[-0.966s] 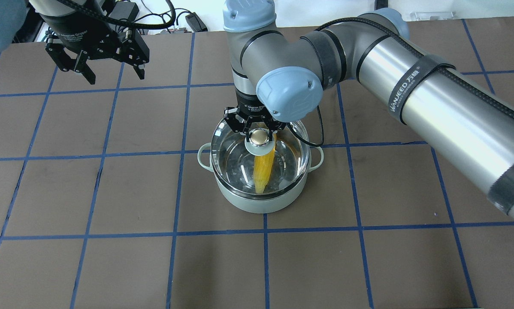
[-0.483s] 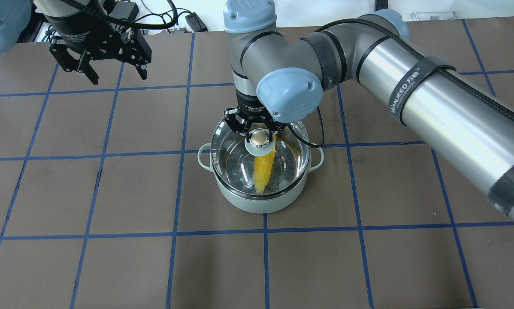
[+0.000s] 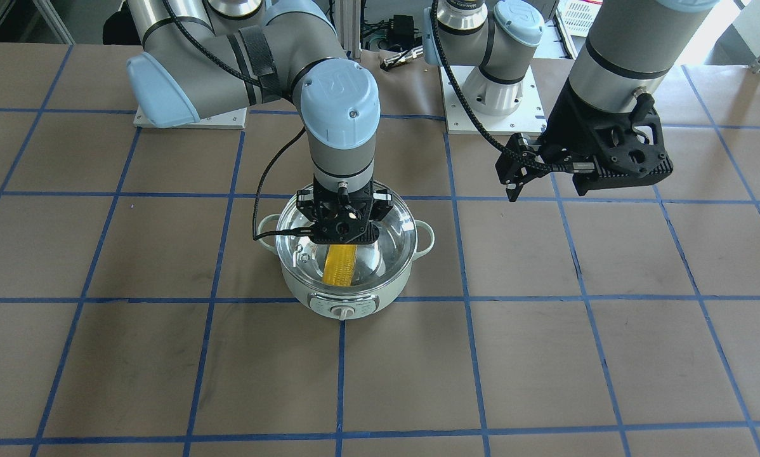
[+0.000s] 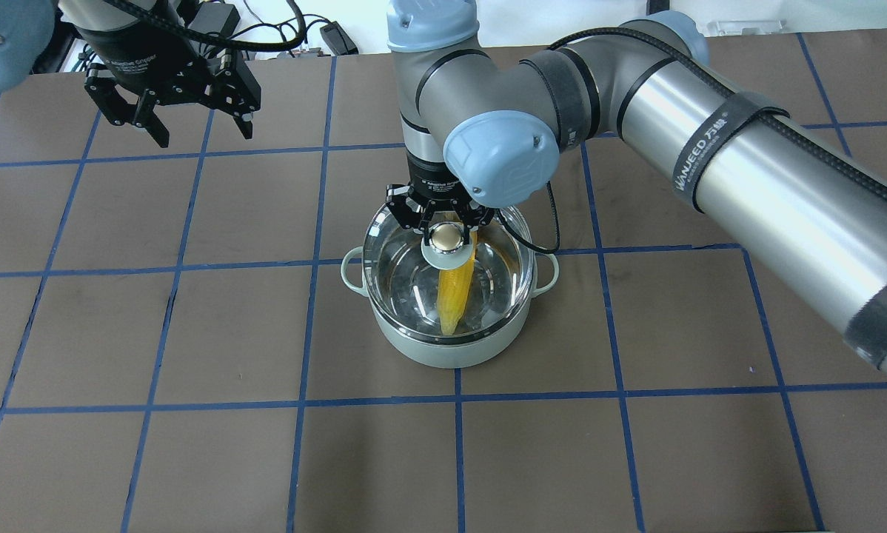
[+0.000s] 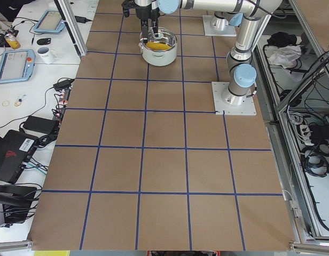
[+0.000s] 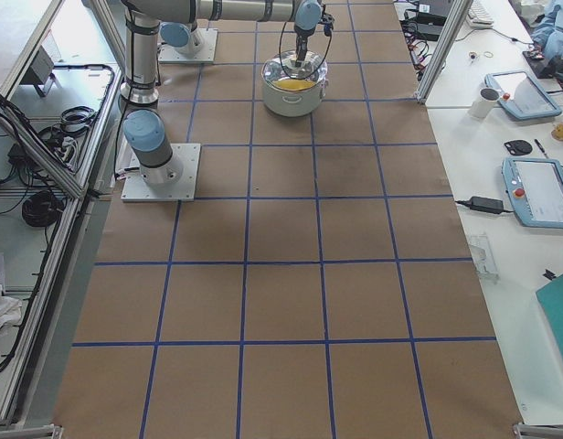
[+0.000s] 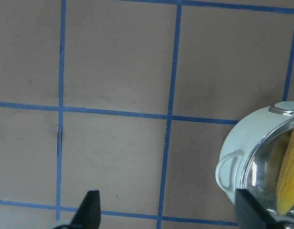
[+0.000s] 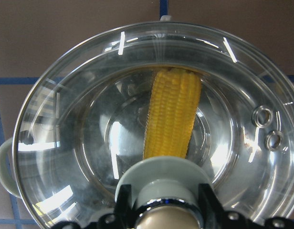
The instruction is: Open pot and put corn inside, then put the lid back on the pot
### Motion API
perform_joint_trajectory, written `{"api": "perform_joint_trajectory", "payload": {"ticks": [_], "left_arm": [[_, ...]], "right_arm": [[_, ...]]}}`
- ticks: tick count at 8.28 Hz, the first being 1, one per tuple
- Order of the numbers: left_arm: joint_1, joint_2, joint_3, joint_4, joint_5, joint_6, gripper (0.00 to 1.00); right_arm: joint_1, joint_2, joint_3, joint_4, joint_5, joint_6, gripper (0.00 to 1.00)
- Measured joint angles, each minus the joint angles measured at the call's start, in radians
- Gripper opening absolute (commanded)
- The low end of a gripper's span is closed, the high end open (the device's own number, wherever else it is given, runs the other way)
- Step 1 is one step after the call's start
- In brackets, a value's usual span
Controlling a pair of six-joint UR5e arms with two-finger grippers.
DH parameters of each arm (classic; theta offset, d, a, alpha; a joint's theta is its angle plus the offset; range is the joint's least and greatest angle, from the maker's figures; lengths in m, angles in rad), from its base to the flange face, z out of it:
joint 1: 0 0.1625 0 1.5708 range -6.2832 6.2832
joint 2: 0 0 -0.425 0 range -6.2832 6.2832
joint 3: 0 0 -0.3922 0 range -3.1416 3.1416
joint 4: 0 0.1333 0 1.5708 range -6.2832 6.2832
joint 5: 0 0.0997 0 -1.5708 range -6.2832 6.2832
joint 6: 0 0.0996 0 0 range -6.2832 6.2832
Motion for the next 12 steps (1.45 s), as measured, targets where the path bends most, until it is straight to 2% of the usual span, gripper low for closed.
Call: {"api": "perform_joint_trajectory", "payload": {"ticks": [2, 12], "left_arm": [[0.0, 0.004, -0.008, 0.002, -0.006, 0.0, 1.0], [-0.001, 0.022, -0.012, 0.006, 0.004, 0.0, 1.0]], "right_arm": [[-0.001, -0.006, -0.001, 0.006, 0.003, 0.0, 0.54], [-0.002, 0.001, 0.0, 0.026, 0.015, -0.001, 0.56]]}}
